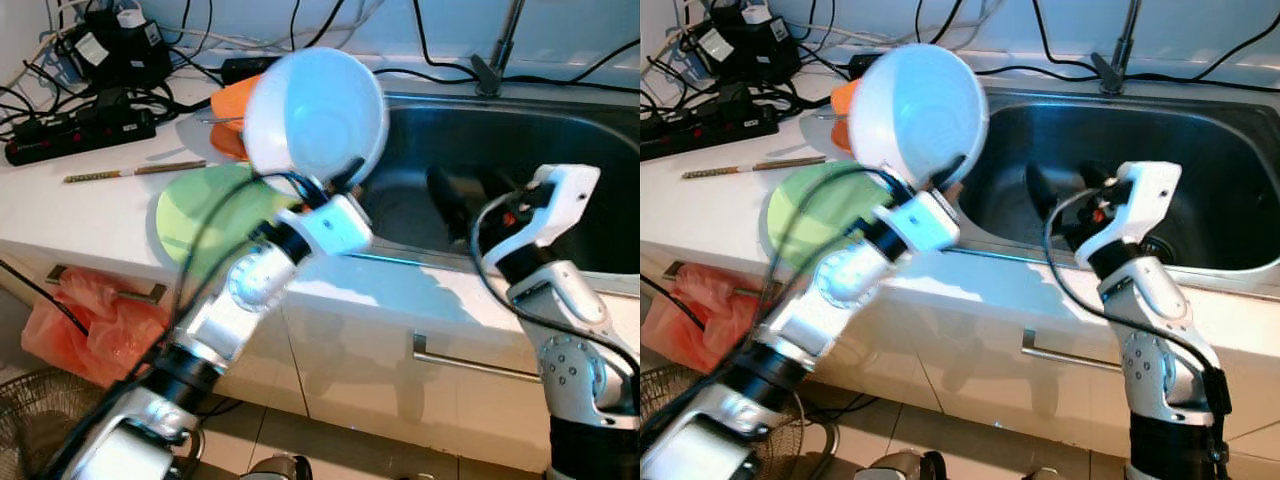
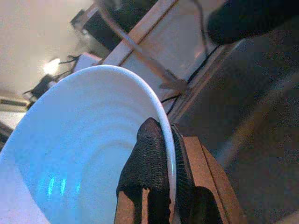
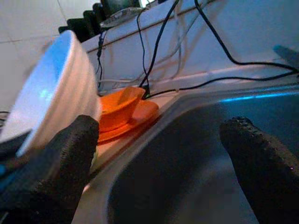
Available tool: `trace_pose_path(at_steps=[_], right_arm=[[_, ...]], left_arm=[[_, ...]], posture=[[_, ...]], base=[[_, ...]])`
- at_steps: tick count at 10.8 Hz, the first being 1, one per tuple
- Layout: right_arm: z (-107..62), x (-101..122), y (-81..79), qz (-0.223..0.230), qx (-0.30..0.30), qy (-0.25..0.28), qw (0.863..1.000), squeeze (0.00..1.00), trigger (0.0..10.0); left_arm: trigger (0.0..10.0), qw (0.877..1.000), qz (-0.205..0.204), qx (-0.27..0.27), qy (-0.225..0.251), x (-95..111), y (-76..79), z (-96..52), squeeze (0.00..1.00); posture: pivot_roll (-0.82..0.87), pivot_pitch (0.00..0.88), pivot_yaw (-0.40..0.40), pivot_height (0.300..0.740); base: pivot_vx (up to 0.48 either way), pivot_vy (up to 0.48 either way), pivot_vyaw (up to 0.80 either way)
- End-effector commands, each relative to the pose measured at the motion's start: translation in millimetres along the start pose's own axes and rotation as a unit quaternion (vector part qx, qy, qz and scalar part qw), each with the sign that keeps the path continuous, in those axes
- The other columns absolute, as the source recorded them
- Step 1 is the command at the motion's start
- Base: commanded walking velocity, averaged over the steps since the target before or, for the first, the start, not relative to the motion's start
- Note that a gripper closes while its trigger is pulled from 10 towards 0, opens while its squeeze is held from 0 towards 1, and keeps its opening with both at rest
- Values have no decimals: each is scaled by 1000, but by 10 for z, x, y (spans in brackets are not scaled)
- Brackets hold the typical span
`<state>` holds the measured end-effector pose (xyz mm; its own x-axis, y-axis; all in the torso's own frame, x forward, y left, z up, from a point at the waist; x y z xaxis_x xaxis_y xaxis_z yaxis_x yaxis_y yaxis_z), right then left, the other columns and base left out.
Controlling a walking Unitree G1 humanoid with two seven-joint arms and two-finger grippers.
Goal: Kitchen organization
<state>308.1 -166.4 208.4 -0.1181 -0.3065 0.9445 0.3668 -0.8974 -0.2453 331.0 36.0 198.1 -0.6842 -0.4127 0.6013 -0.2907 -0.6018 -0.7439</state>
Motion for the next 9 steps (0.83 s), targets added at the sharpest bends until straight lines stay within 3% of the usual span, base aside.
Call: trace_pose_path(at_steps=[1,5,6,9], right_arm=[[7,24,-23,12,4,3,1000,0,10000],[31,67,-51,61,13,4,998,0,10000],[21,69,-121,75,39,-7,996,0,10000],[-2,51,-220,87,68,-22,994,0,10000]], left_arm=[[0,999,15,6,27,91,-31,60,0],[0,998,15,-31,60,178,287,200,0],[0,996,18,-40,81,255,354,223,0],[0,992,18,-53,109,337,464,210,0]], posture=[[3,70,94,740],[-15,69,91,740],[-20,68,93,740],[-24,72,94,740]], base=[[0,0,0],[0,0,0],[0,0,0],[0,0,0]])
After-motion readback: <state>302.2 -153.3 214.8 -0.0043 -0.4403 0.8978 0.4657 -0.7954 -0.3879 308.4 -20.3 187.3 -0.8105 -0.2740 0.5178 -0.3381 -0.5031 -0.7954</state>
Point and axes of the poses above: a point about 5 cm out from each wrist's last joint towards the gripper, its own z axis pointing out of the wrist towards the gripper, its own x axis along the axis of the wrist's last joint, y = z × x, the point moved 2 cm from there along z, pointing out of the wrist towards the gripper
